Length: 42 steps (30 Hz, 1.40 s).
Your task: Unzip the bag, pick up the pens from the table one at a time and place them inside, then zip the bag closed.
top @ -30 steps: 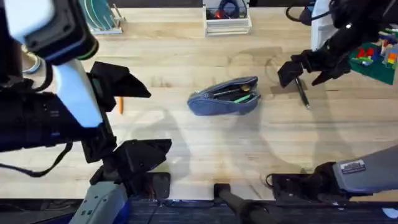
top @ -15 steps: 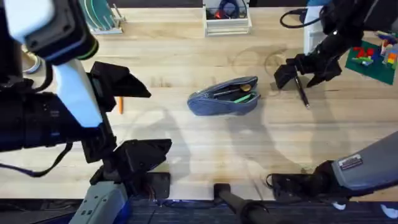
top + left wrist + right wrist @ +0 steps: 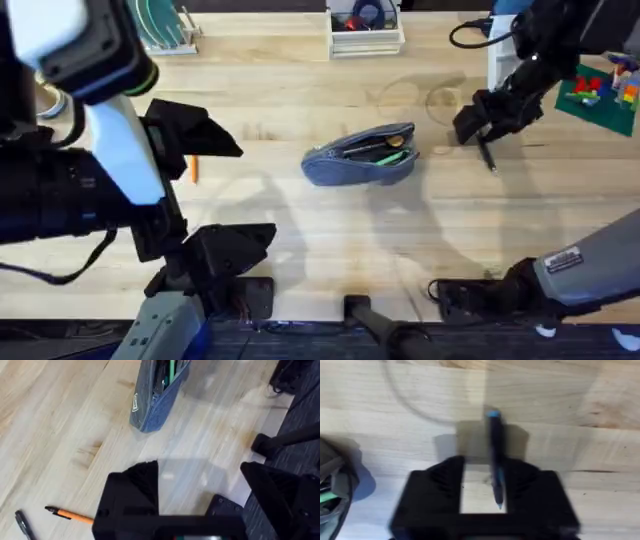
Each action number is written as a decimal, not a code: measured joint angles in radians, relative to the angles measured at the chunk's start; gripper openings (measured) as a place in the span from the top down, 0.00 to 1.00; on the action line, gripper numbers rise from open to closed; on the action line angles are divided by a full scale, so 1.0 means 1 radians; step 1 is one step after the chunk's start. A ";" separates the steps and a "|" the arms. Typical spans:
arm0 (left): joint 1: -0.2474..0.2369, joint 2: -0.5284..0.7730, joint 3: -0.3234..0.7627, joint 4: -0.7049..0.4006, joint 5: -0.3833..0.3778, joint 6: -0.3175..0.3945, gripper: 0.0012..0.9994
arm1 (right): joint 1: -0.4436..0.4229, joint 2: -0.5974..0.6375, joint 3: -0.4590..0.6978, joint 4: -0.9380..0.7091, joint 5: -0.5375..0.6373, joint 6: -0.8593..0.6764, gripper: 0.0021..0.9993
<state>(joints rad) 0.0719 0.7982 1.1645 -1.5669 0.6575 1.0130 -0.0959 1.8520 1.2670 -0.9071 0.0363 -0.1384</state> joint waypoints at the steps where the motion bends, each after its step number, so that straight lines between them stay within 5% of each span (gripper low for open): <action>1: 0.000 0.000 0.000 0.000 0.000 0.000 0.00 | 0.000 -0.002 -0.002 0.000 -0.002 0.002 0.66; 3: 0.000 0.000 0.000 0.000 0.000 0.000 0.00 | 0.001 -0.003 -0.004 -0.002 -0.012 -0.001 0.90; 5: 0.000 0.000 0.000 0.000 0.000 0.000 0.00 | 0.002 -0.007 -0.006 -0.004 -0.017 0.000 0.96; 25: 0.000 0.000 0.000 0.000 0.000 0.000 0.00 | 0.040 -0.017 -0.008 -0.060 -0.006 -0.056 0.97; 42: 0.000 0.000 0.000 0.000 0.000 0.000 0.00 | 0.106 -0.231 0.054 -0.140 -0.006 -0.120 0.97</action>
<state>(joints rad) 0.0719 0.7982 1.1645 -1.5669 0.6575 1.0130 0.0101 1.6214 1.3213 -1.0466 0.0299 -0.2585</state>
